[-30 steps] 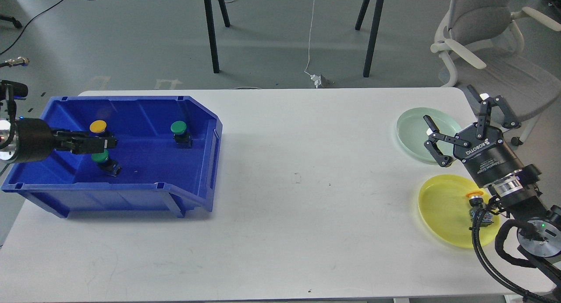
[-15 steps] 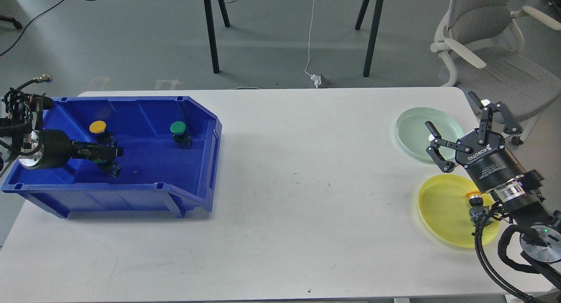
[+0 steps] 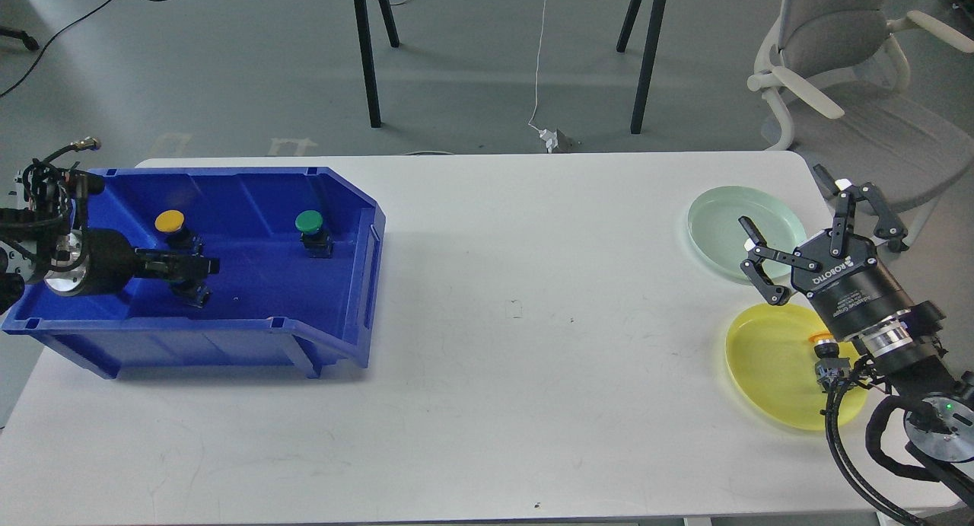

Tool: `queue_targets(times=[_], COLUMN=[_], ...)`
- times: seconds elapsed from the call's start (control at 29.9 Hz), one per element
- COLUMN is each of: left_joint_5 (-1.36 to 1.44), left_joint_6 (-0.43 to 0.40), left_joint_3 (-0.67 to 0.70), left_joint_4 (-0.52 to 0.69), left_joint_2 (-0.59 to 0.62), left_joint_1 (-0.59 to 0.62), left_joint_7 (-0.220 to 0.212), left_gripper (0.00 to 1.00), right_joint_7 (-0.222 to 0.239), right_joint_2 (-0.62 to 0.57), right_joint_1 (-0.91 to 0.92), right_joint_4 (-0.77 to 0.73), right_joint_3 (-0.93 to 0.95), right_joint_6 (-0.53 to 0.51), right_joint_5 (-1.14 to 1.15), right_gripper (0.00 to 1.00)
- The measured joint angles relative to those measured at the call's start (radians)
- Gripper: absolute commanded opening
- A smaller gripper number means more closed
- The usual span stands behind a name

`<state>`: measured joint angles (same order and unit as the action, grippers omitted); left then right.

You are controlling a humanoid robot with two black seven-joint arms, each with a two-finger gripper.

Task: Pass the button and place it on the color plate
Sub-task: 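Reach the left gripper into the bin and grasp a green button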

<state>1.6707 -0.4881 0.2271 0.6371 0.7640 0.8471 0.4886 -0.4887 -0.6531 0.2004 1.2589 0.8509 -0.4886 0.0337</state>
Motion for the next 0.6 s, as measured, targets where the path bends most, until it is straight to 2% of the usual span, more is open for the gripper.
queue_targets(times=[0.13,0.6], left_joint_5=[0.000,-0.002], left_joint_6=[0.000,0.006], left_joint_3=[0.000,-0.001], left_joint_4=[-0.036,-0.049], left_joint_2=[-0.022,-0.022], left_joint_1=[0.000,-0.003], left_joint_7=[0.000,0.000], left_gripper=[0.78,0.77], right_joint_7=[0.000,0.000], right_joint_2=[0.000,0.000], right_joint_1=[-0.002,-0.004], right_joint_4=[0.000,0.000], right_joint_3=[0.002,0.001], right_joint_6=[0.000,0.000], right_joint_5=[0.000,0.000], right_gripper=[0.96,0.96])
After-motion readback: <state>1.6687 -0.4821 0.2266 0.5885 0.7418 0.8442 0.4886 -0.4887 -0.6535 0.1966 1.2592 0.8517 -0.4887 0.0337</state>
